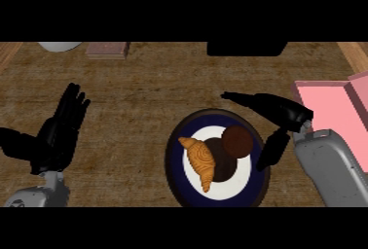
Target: Pick the cupcake from the plate and place it in the cardboard box
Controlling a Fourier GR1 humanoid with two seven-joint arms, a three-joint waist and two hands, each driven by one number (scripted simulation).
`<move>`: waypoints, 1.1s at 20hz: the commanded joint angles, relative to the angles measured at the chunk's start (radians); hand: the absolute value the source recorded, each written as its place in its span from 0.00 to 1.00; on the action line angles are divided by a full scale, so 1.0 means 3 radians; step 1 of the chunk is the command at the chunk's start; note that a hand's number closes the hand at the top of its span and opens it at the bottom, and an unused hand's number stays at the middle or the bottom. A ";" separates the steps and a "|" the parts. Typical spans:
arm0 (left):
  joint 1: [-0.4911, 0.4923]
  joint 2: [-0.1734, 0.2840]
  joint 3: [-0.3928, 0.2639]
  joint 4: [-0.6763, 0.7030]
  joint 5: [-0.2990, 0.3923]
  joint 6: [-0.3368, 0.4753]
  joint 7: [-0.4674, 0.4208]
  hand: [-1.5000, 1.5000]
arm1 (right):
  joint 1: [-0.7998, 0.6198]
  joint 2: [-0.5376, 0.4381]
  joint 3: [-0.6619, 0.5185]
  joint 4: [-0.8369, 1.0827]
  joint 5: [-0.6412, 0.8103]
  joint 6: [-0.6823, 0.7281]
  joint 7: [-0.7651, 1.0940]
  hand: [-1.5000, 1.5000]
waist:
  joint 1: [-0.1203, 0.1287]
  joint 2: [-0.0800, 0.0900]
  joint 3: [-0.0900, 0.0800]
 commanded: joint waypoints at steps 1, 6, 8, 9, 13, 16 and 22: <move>-0.0114 0.0101 0.0189 0.0173 0.0117 -0.0206 -0.0006 0.50 | 0.0104 0.0013 0.0019 -0.0122 0.0228 -0.0006 -0.0058 0.00 | -0.0012 -0.0001 -0.0001; -0.0103 -0.0047 0.0111 0.0125 -0.0041 -0.0095 0.0025 0.50 | -0.0008 0.0123 -0.0031 0.0232 0.0489 -0.0082 -0.0258 0.00 | -0.0003 0.0001 0.0000; -0.0091 -0.0092 0.0046 -0.0109 -0.0129 0.0013 0.0208 0.50 | 0.0158 0.0128 -0.0043 0.0006 0.0524 -0.0043 -0.0234 0.00 | -0.0007 -0.0002 0.0000; 0.0058 -0.0055 0.0108 -0.0018 -0.0068 -0.0124 -0.0001 0.50 | 0.0104 0.0353 0.0079 -0.0024 0.0546 -0.0074 0.0011 0.00 | -0.0003 -0.0002 -0.0001; -0.0034 -0.0025 0.0183 -0.0137 -0.0034 -0.0135 0.0241 0.50 | 0.0155 0.0231 -0.0037 0.0190 0.0679 -0.0080 -0.0357 0.00 | -0.0002 -0.0001 0.0000; -0.0192 -0.0035 0.0268 0.0121 -0.0017 -0.0168 0.0084 0.50 | 0.0304 0.0277 0.0046 0.0198 0.0751 -0.0122 -0.0465 0.00 | -0.0010 0.0001 0.0000; -0.0029 -0.0148 0.0178 -0.0028 -0.0160 -0.0123 0.0101 0.50 | 0.0252 0.0281 -0.0147 0.0039 0.0770 0.0150 -0.0321 0.00 | -0.0009 -0.0002 0.0000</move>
